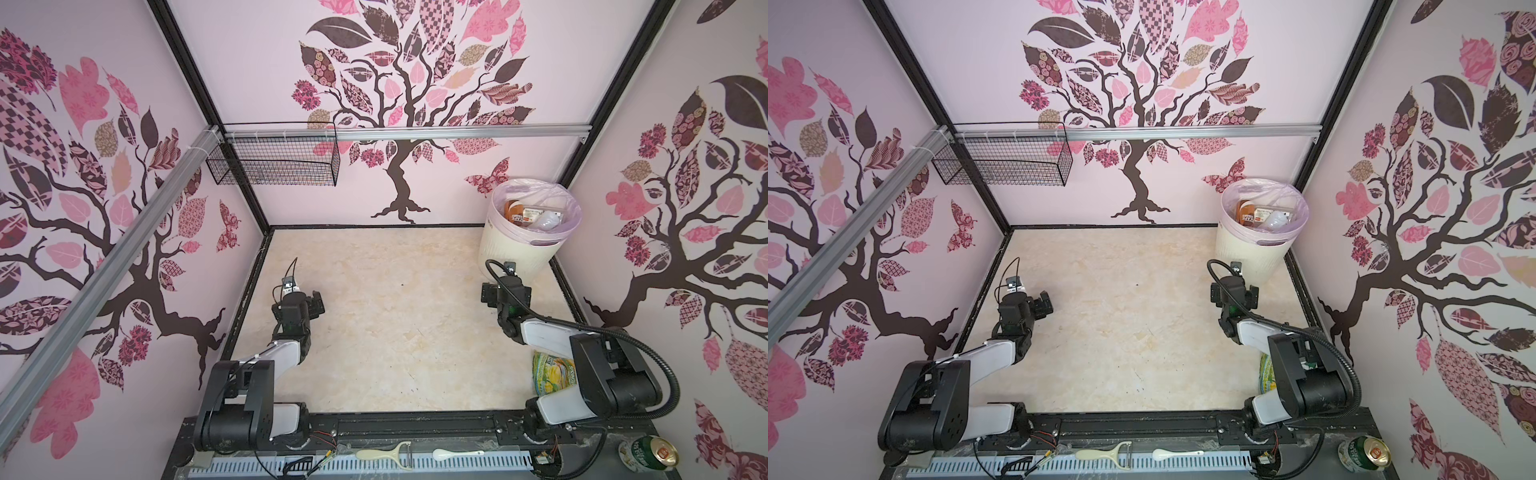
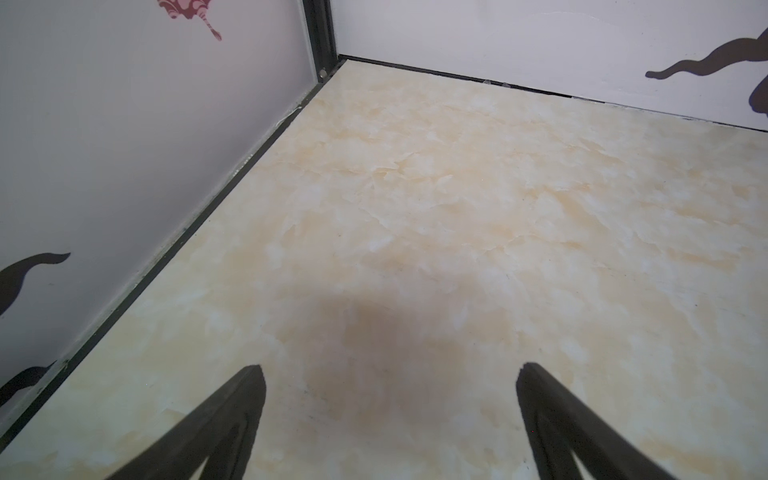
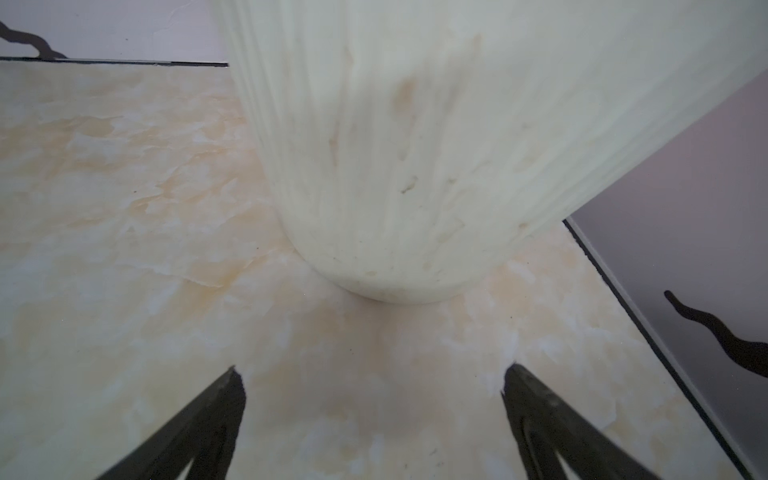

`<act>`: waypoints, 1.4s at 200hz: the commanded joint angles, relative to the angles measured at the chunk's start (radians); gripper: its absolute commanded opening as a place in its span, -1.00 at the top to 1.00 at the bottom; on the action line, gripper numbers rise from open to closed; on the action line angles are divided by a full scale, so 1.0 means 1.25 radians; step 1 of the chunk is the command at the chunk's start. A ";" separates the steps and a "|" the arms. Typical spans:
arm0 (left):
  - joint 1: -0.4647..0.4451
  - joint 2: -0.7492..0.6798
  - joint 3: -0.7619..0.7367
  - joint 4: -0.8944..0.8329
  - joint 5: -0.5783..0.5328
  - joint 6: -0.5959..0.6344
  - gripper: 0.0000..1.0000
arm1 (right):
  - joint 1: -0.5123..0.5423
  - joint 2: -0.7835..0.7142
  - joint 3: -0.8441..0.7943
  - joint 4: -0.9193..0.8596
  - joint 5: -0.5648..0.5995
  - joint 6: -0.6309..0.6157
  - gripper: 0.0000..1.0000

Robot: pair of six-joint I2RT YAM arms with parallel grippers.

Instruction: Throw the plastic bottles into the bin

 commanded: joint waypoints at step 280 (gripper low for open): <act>0.029 0.150 -0.015 0.309 0.097 0.065 -0.97 | -0.044 0.051 -0.197 0.496 -0.089 0.001 -0.99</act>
